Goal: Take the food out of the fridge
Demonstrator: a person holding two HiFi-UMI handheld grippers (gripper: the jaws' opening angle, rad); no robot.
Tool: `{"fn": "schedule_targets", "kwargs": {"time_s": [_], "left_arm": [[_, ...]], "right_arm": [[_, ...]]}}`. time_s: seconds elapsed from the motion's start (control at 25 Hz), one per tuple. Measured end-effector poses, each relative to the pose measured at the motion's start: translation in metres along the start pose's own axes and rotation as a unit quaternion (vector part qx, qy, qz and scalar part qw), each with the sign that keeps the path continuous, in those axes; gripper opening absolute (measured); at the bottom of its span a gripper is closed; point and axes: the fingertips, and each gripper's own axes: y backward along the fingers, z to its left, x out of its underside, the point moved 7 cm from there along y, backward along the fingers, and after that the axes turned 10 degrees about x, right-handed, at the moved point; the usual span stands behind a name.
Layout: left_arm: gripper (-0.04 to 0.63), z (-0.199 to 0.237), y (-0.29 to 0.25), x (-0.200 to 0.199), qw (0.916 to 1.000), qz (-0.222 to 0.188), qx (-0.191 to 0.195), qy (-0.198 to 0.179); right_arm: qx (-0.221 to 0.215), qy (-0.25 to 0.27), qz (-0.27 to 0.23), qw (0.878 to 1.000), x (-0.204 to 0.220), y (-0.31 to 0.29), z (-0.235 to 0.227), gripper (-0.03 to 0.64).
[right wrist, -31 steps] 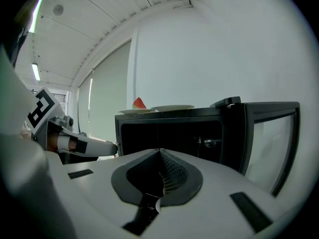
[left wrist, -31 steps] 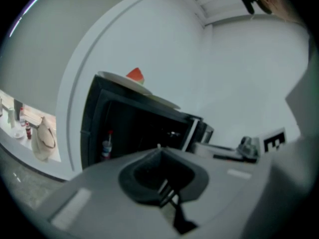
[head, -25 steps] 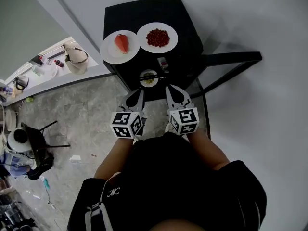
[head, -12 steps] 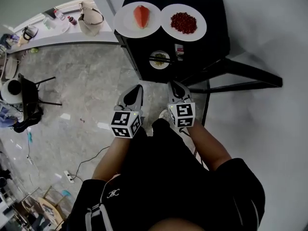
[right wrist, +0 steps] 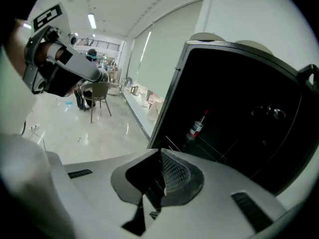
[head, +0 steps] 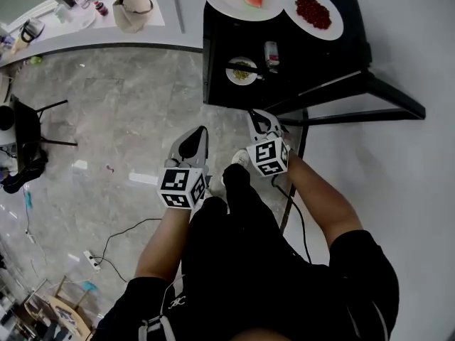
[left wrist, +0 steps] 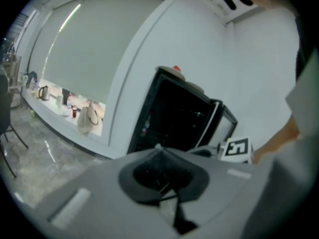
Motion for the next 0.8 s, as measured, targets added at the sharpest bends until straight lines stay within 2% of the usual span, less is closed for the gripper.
{"fn": "schedule_targets", "kwargs": {"time_s": [0.24, 0.44, 0.64, 0.8], "left_arm": [[-0.002, 0.038, 0.011, 0.048, 0.9999, 0.010, 0.008, 0.006], [-0.002, 0.069, -0.005, 0.093, 0.9999, 0.000, 0.012, -0.003], [-0.002, 0.110, -0.042, 0.151, 0.9993, -0.015, 0.017, -0.030], [-0.002, 0.142, -0.082, 0.200, 0.9977, -0.039, 0.024, -0.050]], "right_arm": [[0.021, 0.085, 0.013, 0.996, 0.024, -0.038, 0.041, 0.008], [0.035, 0.133, 0.037, 0.990, 0.078, -0.088, 0.069, 0.068], [0.078, 0.196, 0.031, 0.977, 0.135, -0.160, 0.079, 0.081], [0.128, 0.248, 0.017, 0.960, 0.173, -0.221, 0.074, 0.092]]}}
